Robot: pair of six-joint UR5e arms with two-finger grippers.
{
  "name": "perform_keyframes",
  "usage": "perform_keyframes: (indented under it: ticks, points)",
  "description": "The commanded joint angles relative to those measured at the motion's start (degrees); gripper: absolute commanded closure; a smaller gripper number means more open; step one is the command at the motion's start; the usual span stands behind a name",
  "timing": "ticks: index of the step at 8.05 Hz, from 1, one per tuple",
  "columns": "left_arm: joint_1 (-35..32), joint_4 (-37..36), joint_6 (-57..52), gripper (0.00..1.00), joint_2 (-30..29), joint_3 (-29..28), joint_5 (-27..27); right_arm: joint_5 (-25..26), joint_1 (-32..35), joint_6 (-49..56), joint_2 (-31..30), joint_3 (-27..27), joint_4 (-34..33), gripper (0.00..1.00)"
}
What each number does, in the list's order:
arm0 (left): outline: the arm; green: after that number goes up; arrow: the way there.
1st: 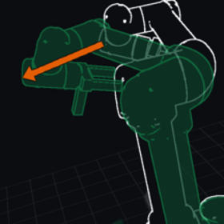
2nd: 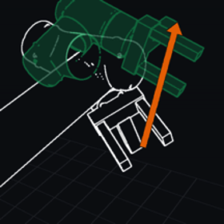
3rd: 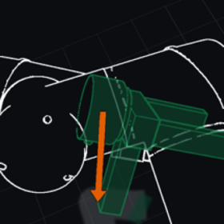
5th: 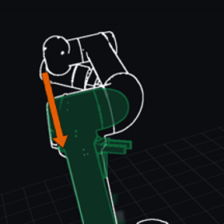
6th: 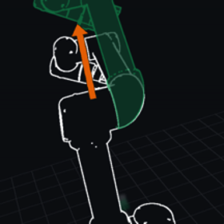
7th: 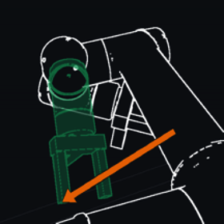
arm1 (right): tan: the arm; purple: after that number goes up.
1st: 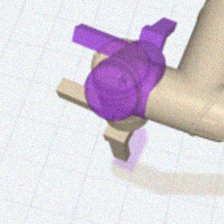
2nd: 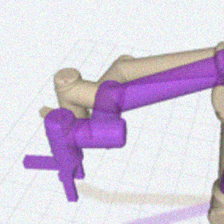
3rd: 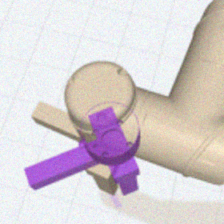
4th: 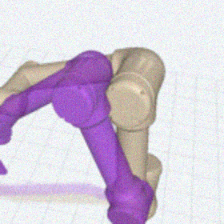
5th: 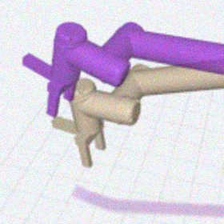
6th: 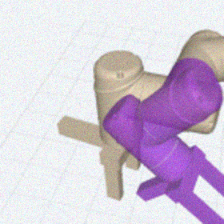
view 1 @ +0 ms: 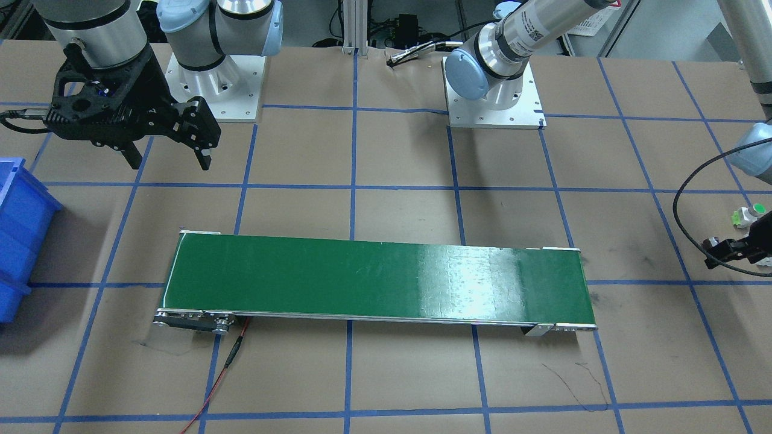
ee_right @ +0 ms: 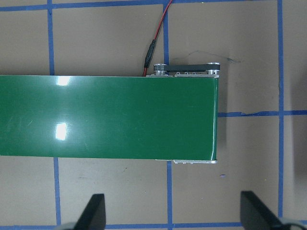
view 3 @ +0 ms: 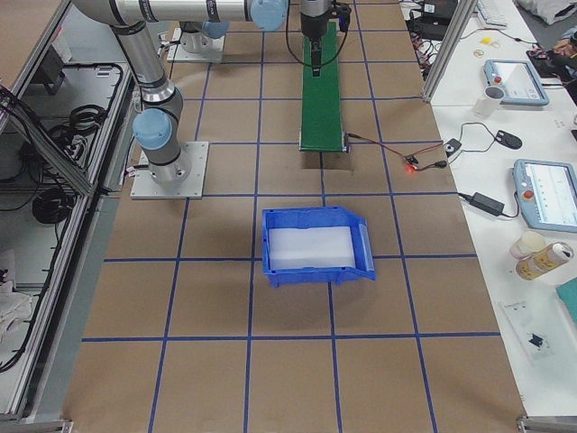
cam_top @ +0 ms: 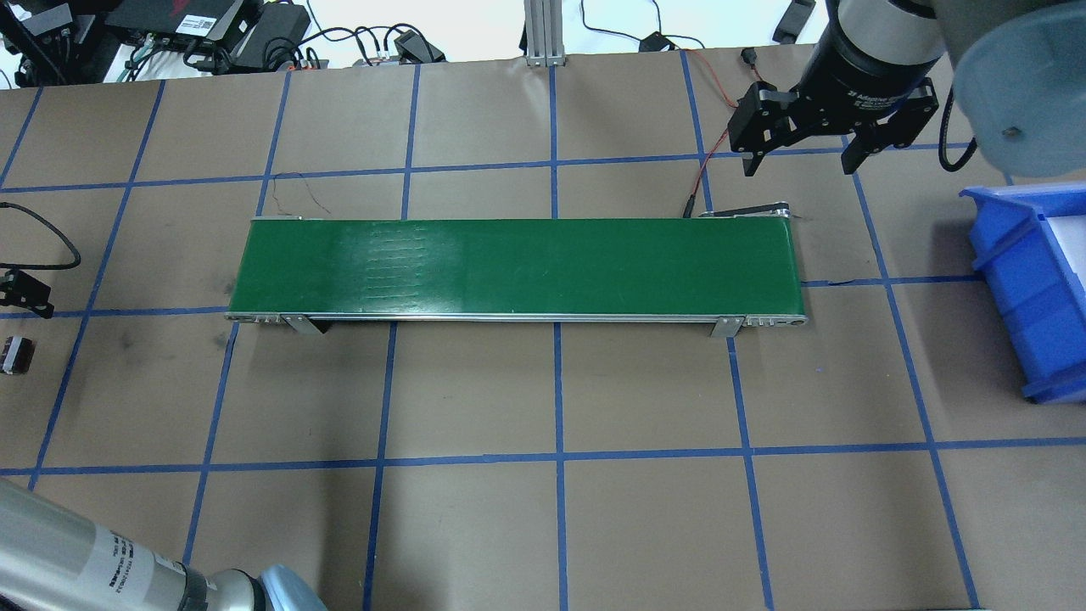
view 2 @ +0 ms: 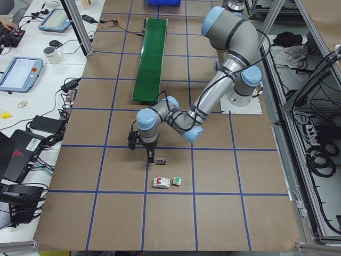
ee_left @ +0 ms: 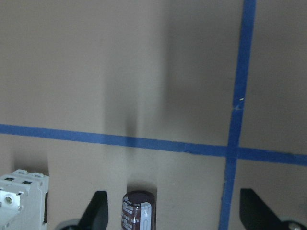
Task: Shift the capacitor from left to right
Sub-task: 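Grasp the black capacitor with the left gripper and lift it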
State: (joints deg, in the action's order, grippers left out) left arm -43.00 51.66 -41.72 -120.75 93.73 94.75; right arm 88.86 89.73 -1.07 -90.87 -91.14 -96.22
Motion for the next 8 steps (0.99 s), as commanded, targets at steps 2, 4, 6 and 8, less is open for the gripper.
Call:
perform_keyframes:
  ticks: [2,4,6,8]
  points:
    - [1.9,-0.2,0.3,0.07,-2.3,0.2,1.1,0.0,0.0,0.0,0.1,0.0,0.1,0.00]
    - [2.0,-0.1,0.5,0.62,-3.2,0.8,2.5,0.0,0.0,0.0,0.0,0.0,0.1,0.00]
    - [2.2,0.5,0.4,1.00,-3.0,0.8,3.6,0.0,0.0,0.0,0.1,0.0,0.1,0.00]
    - [2.2,3.6,0.0,1.00,-1.1,0.7,3.4,0.0,0.0,0.0,0.0,0.0,0.1,0.00]
